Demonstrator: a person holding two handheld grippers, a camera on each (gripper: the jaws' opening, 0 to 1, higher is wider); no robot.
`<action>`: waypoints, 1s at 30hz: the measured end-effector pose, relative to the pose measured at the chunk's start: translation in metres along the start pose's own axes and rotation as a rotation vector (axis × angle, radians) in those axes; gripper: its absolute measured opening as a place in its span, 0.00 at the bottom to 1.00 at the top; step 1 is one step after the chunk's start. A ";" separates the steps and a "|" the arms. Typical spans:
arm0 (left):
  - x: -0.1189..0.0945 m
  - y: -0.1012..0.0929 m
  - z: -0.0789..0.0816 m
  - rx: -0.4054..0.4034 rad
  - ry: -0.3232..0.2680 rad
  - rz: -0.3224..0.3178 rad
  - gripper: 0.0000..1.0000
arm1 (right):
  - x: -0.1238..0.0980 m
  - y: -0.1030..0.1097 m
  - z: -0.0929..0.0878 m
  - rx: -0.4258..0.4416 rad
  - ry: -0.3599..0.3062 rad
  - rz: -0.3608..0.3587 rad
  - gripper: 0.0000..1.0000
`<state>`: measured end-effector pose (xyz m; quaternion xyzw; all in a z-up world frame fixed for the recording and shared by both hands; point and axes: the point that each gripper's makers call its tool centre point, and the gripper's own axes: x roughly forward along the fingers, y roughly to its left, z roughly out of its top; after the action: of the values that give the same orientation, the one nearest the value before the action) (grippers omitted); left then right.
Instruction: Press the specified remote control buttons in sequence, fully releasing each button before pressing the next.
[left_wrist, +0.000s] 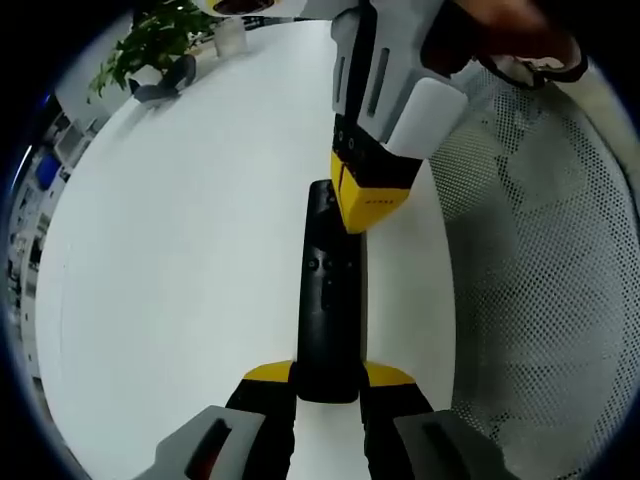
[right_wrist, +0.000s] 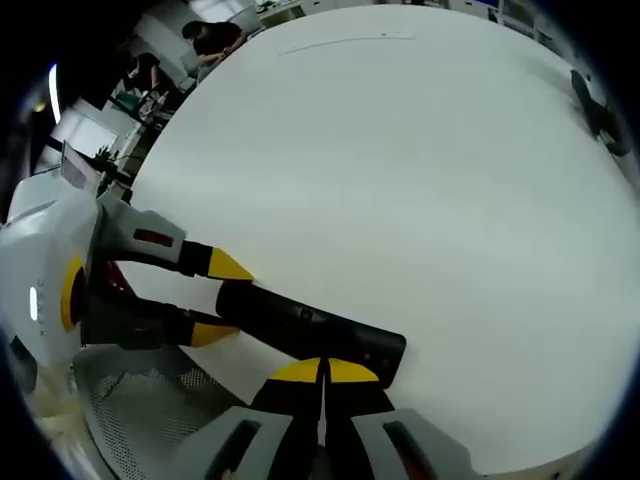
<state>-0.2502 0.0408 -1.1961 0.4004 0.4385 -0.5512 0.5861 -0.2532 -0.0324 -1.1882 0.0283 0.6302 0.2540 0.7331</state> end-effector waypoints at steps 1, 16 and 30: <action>0.000 0.000 0.000 0.000 0.000 0.000 0.22 | 0.000 0.000 0.000 -0.004 0.000 -0.003 0.00; 0.001 -0.001 0.000 -0.009 0.034 0.012 0.22 | 0.001 0.000 -0.002 -0.002 -0.012 0.021 0.00; 0.000 -0.001 0.000 -0.001 0.028 0.009 0.22 | -0.006 -0.004 0.010 0.052 -0.087 0.044 0.00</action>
<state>-0.2512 0.0413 -1.1960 0.4097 0.4450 -0.5426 0.5828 -0.2433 -0.0356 -1.1817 0.0722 0.6036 0.2520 0.7529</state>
